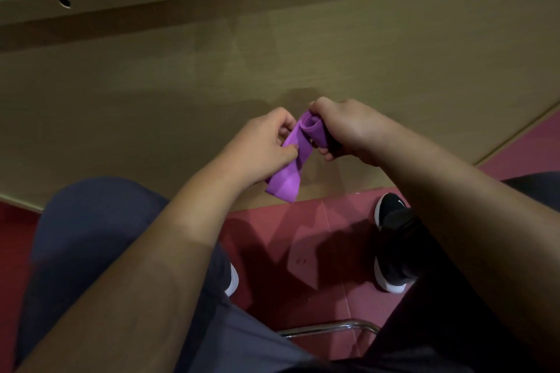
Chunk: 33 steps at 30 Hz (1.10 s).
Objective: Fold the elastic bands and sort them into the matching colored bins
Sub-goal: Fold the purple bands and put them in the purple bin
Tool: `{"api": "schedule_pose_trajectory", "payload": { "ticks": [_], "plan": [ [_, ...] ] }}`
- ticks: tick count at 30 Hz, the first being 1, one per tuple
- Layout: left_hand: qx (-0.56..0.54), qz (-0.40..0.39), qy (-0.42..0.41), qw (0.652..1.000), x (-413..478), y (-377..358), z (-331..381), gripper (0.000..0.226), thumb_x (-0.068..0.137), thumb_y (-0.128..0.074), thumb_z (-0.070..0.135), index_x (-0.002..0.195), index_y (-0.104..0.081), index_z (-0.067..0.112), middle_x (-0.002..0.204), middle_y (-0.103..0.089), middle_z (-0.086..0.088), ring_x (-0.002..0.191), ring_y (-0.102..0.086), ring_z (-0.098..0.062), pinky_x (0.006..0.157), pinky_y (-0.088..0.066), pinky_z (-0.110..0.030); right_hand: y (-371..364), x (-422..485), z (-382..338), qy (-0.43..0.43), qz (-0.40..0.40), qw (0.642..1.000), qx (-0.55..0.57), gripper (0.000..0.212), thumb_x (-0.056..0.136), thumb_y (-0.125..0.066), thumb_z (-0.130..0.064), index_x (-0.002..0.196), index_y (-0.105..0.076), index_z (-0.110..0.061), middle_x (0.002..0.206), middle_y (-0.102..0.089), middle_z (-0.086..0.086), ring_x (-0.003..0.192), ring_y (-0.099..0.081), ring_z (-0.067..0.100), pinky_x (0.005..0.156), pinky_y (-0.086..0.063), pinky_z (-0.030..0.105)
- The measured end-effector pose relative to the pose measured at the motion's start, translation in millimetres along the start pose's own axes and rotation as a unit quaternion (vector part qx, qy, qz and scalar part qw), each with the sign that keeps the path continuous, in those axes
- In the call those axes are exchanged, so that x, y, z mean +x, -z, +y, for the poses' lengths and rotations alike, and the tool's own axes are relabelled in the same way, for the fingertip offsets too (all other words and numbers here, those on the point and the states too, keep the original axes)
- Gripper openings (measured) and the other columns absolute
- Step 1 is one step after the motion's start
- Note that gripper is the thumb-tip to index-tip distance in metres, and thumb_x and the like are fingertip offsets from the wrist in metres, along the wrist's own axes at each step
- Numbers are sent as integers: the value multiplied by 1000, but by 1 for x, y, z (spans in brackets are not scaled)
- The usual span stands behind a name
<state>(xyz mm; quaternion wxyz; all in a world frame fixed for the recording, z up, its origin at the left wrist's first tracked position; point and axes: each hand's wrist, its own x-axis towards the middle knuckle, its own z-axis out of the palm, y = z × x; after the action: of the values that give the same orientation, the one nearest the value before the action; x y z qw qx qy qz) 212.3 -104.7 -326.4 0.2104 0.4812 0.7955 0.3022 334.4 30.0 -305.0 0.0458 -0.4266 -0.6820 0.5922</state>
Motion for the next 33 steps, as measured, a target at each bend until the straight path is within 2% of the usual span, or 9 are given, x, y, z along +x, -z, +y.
{"api": "schedule_pose_trajectory", "payload": {
  "ticks": [6,10,12,15,18,20,24,30,33],
  "plan": [
    [-67,14,47,997,0,-9,4,25,81,-74,11,102,-66,23,92,-74,6,76,-70,-12,72,-56,-32,-8,2,3,23,49,996,-68,48,106,-41,-30,93,-71,5,77,-71,29,64,-70,41,75,-65,55],
    [-124,37,80,988,1,-17,7,24,82,-76,7,100,-66,19,89,-75,5,76,-69,-10,76,-57,-35,-16,-3,2,59,69,980,-176,49,113,-32,-27,108,-68,6,103,-70,37,98,-71,49,91,-57,54],
    [-145,55,89,984,1,-18,7,24,83,-77,4,100,-68,17,88,-73,5,75,-66,-7,77,-57,-34,-19,-6,3,61,74,978,-186,59,115,-31,-41,114,-70,4,115,-69,36,111,-67,47,97,-53,49],
    [-182,74,104,975,1,-15,6,26,86,-76,2,107,-71,16,90,-70,5,79,-65,-9,80,-58,-37,-23,-7,5,62,42,989,-126,80,106,-26,-68,109,-77,-6,116,-73,28,113,-69,41,103,-54,50],
    [-229,85,103,964,1,-9,5,33,89,-73,-5,115,-73,15,102,-76,-4,86,-71,-15,80,-61,-40,-20,-10,3,58,22,998,2,59,107,-33,-58,97,-76,-18,109,-75,17,90,-70,27,90,-60,46],
    [-258,87,96,957,0,-5,4,37,90,-69,-7,118,-74,17,108,-78,-6,90,-73,-17,79,-60,-38,-17,-13,0,68,14,997,43,45,106,-42,-45,98,-77,-18,106,-76,19,83,-68,25,89,-61,52],
    [-308,45,59,949,-4,-1,6,51,88,-61,-7,127,-73,23,120,-78,-3,102,-72,-12,87,-56,-30,-14,-13,2,119,34,991,-46,45,87,-46,-44,106,-67,-9,104,-72,21,97,-69,41,96,-54,65],
    [-387,-10,42,921,-10,3,15,38,102,-58,-6,137,-66,9,116,-77,-3,99,-70,-6,82,-54,-17,-8,-16,7,178,65,974,-124,31,106,-59,-36,129,-64,-15,117,-74,-1,109,-70,21,101,-54,42],
    [-419,-23,68,905,-9,6,15,34,108,-58,10,142,-63,10,127,-75,-4,113,-72,-10,90,-57,-19,-6,-17,8,198,60,971,-120,58,103,-69,-32,155,-52,-15,144,-64,-5,133,-59,8,112,-46,28]
  ]
}}
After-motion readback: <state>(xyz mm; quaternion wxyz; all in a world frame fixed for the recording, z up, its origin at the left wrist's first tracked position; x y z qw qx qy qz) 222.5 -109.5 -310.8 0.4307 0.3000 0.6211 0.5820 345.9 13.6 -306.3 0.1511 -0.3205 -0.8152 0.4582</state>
